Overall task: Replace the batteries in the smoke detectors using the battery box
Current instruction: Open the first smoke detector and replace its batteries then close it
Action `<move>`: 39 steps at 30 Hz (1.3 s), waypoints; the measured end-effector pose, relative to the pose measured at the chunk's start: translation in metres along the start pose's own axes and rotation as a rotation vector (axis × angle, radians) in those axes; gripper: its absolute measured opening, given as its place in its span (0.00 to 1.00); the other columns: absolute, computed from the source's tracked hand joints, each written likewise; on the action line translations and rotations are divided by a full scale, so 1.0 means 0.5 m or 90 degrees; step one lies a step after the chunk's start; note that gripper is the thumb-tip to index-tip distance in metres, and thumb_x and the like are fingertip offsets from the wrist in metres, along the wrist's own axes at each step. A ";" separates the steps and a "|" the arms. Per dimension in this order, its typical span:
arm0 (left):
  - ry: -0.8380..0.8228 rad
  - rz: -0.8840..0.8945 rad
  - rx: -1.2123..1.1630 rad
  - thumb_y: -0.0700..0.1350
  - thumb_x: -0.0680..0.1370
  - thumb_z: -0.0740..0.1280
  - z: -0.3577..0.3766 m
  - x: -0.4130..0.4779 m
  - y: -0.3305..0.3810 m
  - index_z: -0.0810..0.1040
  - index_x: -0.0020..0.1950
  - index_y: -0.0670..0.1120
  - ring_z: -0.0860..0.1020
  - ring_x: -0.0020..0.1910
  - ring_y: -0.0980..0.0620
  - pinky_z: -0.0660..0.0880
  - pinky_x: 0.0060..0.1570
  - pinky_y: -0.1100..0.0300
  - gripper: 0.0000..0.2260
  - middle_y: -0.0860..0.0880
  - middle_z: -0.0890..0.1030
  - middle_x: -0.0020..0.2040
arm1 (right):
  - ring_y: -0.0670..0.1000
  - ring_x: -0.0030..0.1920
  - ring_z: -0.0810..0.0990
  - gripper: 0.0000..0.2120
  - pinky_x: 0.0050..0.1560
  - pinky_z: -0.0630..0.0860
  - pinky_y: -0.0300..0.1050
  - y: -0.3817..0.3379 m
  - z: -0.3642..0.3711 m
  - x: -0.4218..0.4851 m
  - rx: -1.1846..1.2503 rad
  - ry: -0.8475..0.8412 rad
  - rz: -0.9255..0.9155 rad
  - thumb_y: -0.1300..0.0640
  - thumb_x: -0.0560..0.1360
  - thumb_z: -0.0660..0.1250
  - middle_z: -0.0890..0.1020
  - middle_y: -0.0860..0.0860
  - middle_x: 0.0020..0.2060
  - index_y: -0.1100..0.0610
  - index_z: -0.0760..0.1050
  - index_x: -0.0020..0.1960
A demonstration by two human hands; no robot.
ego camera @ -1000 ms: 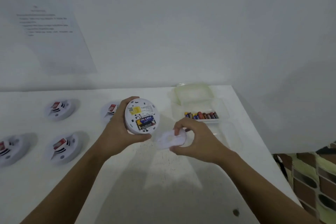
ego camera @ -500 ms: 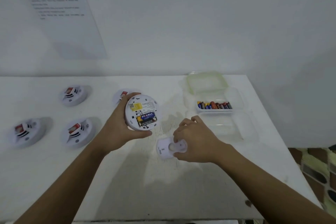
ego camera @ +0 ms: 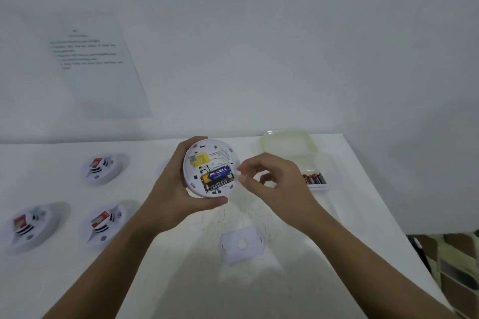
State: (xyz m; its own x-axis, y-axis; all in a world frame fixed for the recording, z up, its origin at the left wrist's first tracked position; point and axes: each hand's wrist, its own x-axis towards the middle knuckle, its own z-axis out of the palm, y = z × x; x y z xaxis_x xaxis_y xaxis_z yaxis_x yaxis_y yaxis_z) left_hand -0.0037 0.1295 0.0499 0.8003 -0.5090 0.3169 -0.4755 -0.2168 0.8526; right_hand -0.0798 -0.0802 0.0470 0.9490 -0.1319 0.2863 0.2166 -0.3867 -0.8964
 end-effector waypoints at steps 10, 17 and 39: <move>0.035 0.019 -0.030 0.37 0.60 0.84 0.092 0.044 0.033 0.64 0.68 0.48 0.77 0.60 0.62 0.76 0.49 0.73 0.43 0.57 0.76 0.61 | 0.46 0.46 0.84 0.06 0.44 0.82 0.39 0.009 -0.035 0.001 0.034 0.113 0.021 0.64 0.70 0.78 0.82 0.48 0.47 0.56 0.86 0.46; -0.070 -0.015 -0.076 0.34 0.66 0.80 0.156 0.065 0.041 0.60 0.73 0.57 0.75 0.64 0.64 0.79 0.54 0.67 0.45 0.72 0.73 0.61 | 0.50 0.44 0.85 0.06 0.47 0.84 0.48 0.046 -0.089 -0.001 0.069 0.138 0.135 0.63 0.68 0.79 0.83 0.50 0.47 0.58 0.85 0.44; -0.016 -0.038 -0.044 0.40 0.64 0.83 0.287 0.075 0.049 0.62 0.72 0.52 0.78 0.62 0.58 0.80 0.56 0.62 0.43 0.65 0.76 0.60 | 0.43 0.44 0.80 0.09 0.40 0.76 0.30 0.108 -0.165 -0.031 -0.019 0.177 0.094 0.54 0.70 0.79 0.82 0.46 0.46 0.49 0.80 0.47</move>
State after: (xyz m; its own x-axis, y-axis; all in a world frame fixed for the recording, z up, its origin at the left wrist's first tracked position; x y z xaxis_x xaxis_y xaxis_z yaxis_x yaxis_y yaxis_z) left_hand -0.0378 -0.0142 0.0231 0.8162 -0.5182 0.2554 -0.4005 -0.1889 0.8966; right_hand -0.1019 -0.1743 0.0220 0.8695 -0.4317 0.2398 0.0711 -0.3712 -0.9258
